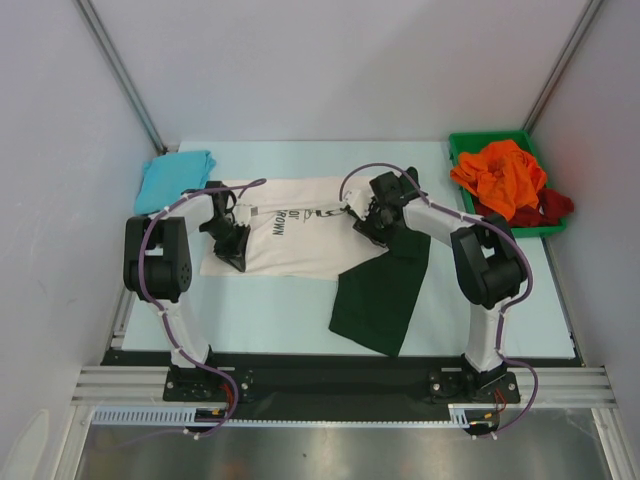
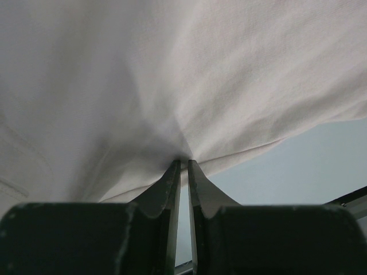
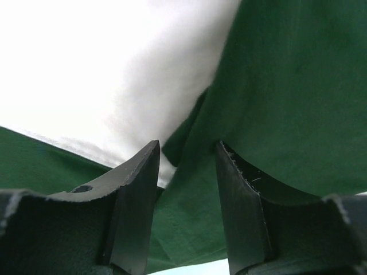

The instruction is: Fold and stack the t-shirts

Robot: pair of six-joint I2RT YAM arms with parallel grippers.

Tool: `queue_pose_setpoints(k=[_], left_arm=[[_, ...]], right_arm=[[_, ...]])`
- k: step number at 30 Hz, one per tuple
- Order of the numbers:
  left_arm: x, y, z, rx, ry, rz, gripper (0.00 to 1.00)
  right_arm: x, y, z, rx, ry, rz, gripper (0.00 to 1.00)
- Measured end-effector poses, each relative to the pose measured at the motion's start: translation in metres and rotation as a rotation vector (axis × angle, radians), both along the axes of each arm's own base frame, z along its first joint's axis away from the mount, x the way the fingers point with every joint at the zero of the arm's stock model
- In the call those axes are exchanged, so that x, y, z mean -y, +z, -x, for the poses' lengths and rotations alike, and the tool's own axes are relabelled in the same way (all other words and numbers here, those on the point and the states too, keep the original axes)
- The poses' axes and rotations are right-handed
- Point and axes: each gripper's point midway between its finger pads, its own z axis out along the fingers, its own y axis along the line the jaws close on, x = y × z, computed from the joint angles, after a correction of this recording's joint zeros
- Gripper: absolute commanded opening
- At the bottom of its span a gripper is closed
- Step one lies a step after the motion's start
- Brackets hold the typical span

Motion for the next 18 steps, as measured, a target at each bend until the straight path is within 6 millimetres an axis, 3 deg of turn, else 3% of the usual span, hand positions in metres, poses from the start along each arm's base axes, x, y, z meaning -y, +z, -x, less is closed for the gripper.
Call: queue_pose_setpoints(k=[9, 18], left_arm=[[0.0, 0.0, 0.0, 0.0, 0.0, 0.0, 0.15], [0.0, 0.0, 0.0, -0.001, 0.0, -0.002, 0.15]], right_arm=[[-0.025, 0.012, 0.015, 0.017, 0.069, -0.021, 0.47], [-0.019, 0.007, 0.017, -0.012, 0.044, -0.018, 0.35]])
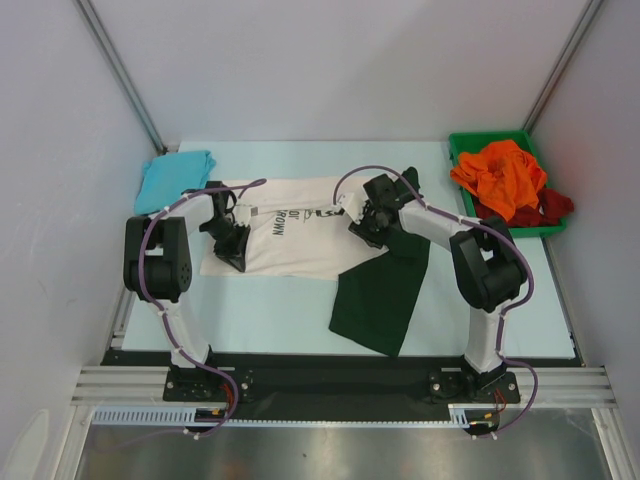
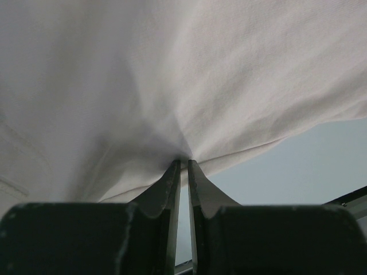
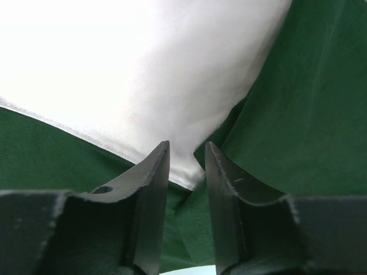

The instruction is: Fold and stack the t-shirts

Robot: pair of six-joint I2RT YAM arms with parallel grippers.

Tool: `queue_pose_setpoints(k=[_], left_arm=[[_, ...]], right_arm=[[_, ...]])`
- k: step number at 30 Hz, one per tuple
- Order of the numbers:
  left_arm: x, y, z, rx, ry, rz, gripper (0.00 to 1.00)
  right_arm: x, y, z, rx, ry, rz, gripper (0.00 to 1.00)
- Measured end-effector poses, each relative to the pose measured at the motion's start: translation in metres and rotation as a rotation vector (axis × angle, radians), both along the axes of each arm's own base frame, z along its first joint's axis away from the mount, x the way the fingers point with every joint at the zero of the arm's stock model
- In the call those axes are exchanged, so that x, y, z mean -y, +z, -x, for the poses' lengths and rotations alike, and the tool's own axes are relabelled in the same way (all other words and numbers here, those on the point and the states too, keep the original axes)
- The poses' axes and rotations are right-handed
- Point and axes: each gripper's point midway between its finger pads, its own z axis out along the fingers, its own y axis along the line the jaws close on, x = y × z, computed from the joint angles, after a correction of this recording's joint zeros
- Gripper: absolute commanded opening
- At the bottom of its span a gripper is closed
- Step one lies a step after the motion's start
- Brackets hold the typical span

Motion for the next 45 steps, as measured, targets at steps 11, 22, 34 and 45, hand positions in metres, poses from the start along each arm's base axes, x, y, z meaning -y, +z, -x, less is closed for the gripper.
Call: queue_pose_setpoints(k=[11, 22, 34, 45], left_arm=[[-0.002, 0.0, 0.001, -0.005, 0.0, -0.012, 0.15], [-0.003, 0.0, 0.002, -0.007, 0.0, -0.017, 0.15], [-0.003, 0.0, 0.002, -0.007, 0.001, -0.017, 0.15], [-0.003, 0.0, 0.001, -0.006, 0.0, -0.017, 0.15]], right_arm=[[0.014, -0.019, -0.002, -0.05, -0.037, 0.017, 0.35], [0.016, -0.018, -0.006, -0.058, -0.059, 0.0, 0.26], [0.019, -0.018, -0.009, -0.051, -0.071, 0.005, 0.0], [-0.01, 0.004, 0.005, -0.016, -0.003, -0.019, 0.0]])
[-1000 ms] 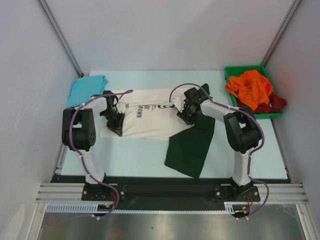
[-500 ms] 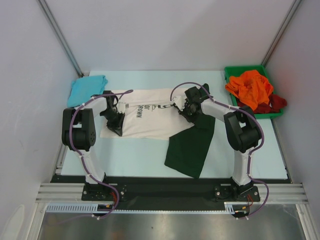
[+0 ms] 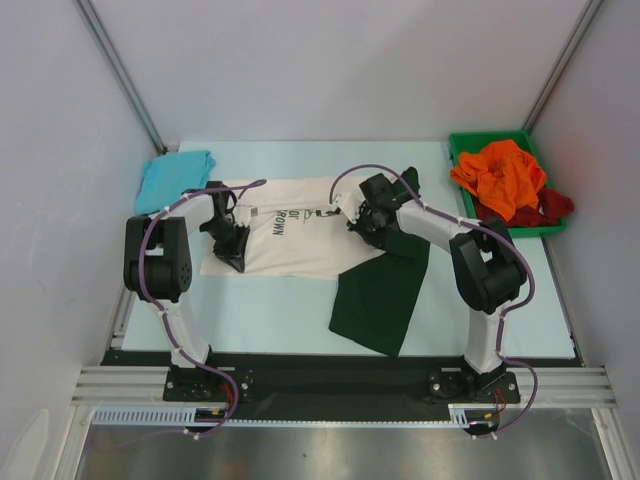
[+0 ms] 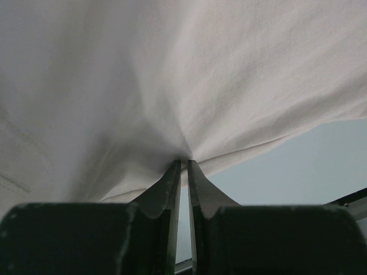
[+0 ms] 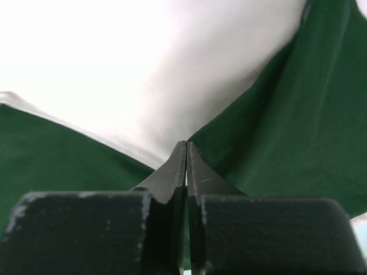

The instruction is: Fold and stack the t-shirts

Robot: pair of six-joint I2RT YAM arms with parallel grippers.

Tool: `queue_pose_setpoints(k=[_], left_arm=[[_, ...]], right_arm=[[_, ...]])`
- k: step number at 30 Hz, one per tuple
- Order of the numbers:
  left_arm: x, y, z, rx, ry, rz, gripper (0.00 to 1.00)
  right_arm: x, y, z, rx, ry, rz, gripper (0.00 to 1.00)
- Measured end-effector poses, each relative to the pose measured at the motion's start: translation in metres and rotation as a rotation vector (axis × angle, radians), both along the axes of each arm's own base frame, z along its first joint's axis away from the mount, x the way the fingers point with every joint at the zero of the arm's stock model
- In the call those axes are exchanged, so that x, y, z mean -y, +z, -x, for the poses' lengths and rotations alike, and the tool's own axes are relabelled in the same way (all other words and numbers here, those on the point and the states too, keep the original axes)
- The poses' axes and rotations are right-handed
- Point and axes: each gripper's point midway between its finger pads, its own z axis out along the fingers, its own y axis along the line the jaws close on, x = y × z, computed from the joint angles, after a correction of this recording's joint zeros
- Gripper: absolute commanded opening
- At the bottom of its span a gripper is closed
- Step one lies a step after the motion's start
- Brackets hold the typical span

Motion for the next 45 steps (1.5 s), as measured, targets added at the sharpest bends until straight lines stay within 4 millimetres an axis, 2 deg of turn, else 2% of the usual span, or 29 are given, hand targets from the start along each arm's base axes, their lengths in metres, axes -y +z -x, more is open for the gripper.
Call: queue_pose_setpoints(k=[6, 15, 18, 22, 26, 30, 33, 36, 41, 45], left_arm=[[0.0, 0.0, 0.0, 0.0, 0.0, 0.0, 0.15], [0.0, 0.0, 0.0, 0.0, 0.0, 0.0, 0.14], [0.0, 0.0, 0.0, 0.0, 0.0, 0.0, 0.14], [0.0, 0.0, 0.0, 0.001, -0.001, 0.001, 0.14], [0.0, 0.003, -0.003, 0.009, -0.003, 0.002, 0.15], [0.0, 0.018, -0.018, 0.057, -0.011, 0.002, 0.17], [0.0, 0.032, -0.034, 0.115, -0.02, 0.002, 0.22], [0.0, 0.043, -0.048, 0.164, -0.034, 0.001, 0.27], [-0.003, 0.061, -0.074, 0.233, -0.042, -0.017, 0.3], [-0.012, 0.071, -0.123, 0.312, -0.031, -0.073, 0.3]], right_arm=[[-0.018, 0.008, 0.011, -0.002, 0.035, -0.029, 0.0], [-0.022, 0.008, 0.016, -0.024, 0.036, -0.045, 0.0], [-0.026, 0.013, 0.014, -0.022, 0.034, -0.055, 0.18], [-0.037, 0.026, 0.013, -0.03, 0.033, -0.102, 0.36], [-0.049, 0.045, 0.009, -0.039, 0.013, -0.17, 0.43], [-0.05, 0.077, -0.007, -0.004, -0.064, -0.247, 0.46], [-0.029, 0.093, -0.023, 0.021, -0.143, -0.279, 0.49], [0.012, 0.095, -0.044, 0.029, -0.257, -0.285, 0.5], [0.086, 0.07, -0.066, -0.008, -0.442, -0.259, 0.5], [0.13, 0.043, -0.08, -0.04, -0.546, -0.23, 0.49]])
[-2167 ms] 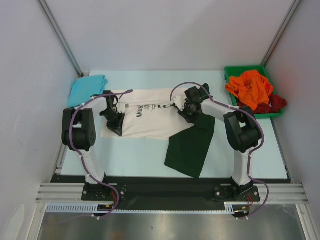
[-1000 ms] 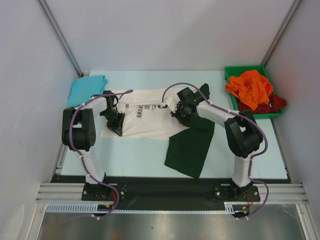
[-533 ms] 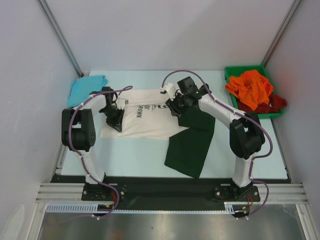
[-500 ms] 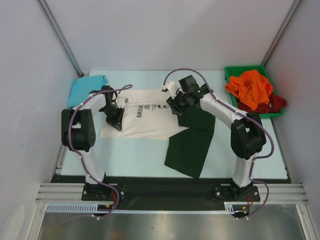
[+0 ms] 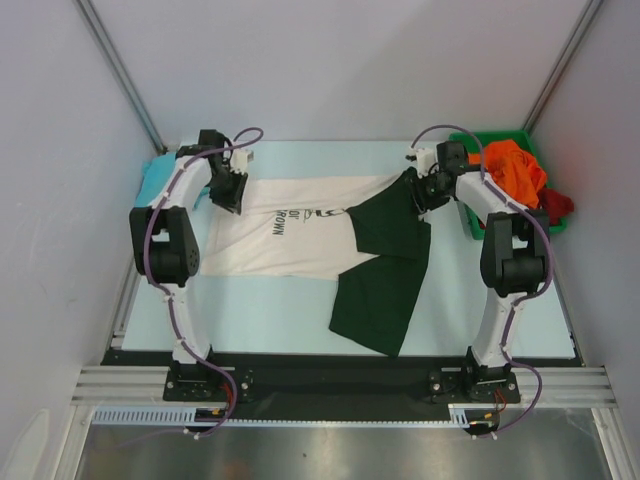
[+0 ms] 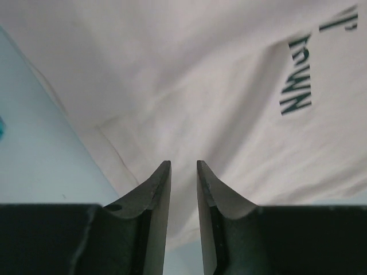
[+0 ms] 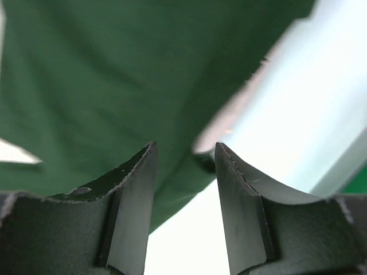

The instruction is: Fold and stack the t-shirts

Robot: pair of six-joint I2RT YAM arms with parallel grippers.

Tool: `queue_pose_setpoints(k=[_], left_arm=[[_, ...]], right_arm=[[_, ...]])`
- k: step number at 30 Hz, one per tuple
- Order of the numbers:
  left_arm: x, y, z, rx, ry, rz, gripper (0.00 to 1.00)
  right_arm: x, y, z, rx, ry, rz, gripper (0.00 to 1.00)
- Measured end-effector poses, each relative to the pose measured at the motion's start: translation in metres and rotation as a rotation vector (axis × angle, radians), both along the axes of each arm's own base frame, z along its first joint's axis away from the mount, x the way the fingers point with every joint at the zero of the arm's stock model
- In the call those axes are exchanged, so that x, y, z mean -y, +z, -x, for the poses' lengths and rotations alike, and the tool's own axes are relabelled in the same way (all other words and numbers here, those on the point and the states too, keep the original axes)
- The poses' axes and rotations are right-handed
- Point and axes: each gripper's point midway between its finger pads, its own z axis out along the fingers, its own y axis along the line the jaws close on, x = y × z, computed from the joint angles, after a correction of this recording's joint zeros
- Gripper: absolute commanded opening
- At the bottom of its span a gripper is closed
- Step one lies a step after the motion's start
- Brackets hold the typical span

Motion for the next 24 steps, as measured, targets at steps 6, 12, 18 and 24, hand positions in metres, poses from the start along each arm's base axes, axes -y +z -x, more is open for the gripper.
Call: queue_pose_setpoints(k=[6, 12, 18, 24], left_arm=[[-0.011, -0.009, -0.048, 0.056, 0.023, -0.065, 0.29], [-0.018, -0.028, -0.046, 0.013, 0.034, -0.105, 0.28], [-0.017, -0.035, -0.038, -0.014, 0.029, -0.124, 0.28], [-0.011, -0.037, -0.036, -0.021, 0.016, -0.135, 0.27]], right_arm=[[0.037, -0.026, -0.029, -0.035, -0.082, 0.008, 0.47], [0.055, -0.033, -0.05, -0.028, -0.115, -0.009, 0.45], [0.049, -0.046, -0.043, -0.077, -0.09, -0.046, 0.44], [0.038, -0.049, -0.038, -0.093, -0.065, -0.064, 0.44]])
